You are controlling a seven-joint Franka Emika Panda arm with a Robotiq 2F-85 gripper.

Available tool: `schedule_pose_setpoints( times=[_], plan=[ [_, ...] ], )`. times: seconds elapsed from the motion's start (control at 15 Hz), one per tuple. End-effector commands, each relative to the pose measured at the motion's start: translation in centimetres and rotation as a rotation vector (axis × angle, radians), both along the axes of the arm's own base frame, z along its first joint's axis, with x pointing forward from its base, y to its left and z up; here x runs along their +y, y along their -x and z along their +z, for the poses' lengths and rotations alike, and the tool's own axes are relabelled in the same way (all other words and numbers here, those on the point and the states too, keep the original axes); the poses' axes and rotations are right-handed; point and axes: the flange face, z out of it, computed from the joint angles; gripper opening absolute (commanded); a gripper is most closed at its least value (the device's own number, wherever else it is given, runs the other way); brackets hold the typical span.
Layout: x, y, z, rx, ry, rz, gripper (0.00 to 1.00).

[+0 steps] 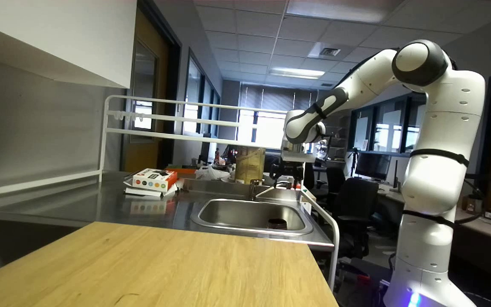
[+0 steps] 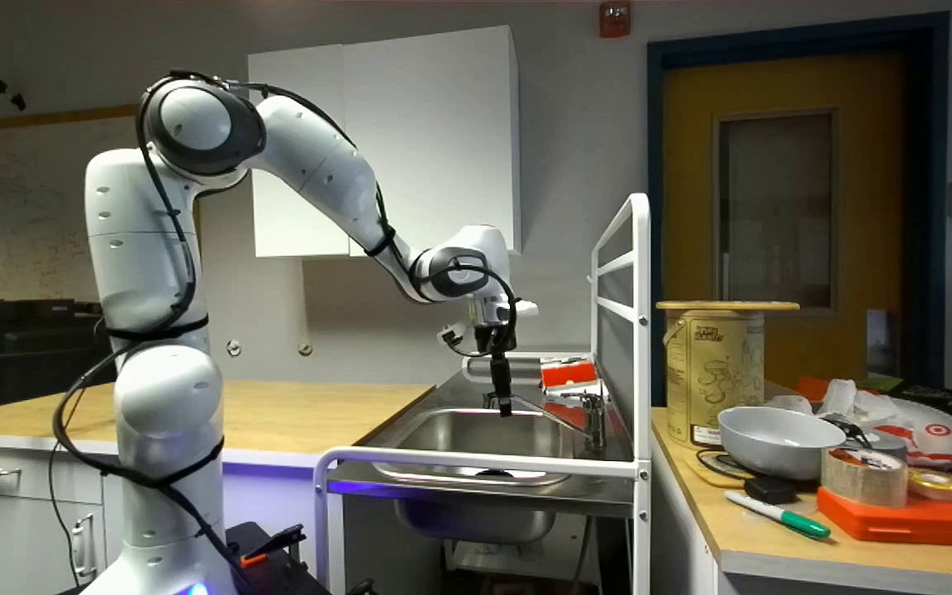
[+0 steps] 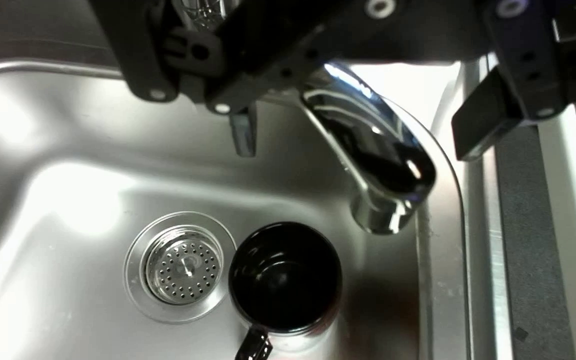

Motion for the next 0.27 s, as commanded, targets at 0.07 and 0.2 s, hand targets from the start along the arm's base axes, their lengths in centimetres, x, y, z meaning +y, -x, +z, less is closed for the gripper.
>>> schedule_pose_setpoints(
  times=[0.07, 0.2],
  plan=[
    [2.7, 1.7, 2.7, -0.052, 0.006, 0.063, 1.0],
    [3.7, 2.0, 3.5, -0.068, 0.013, 0.08, 1.0]
  ],
)
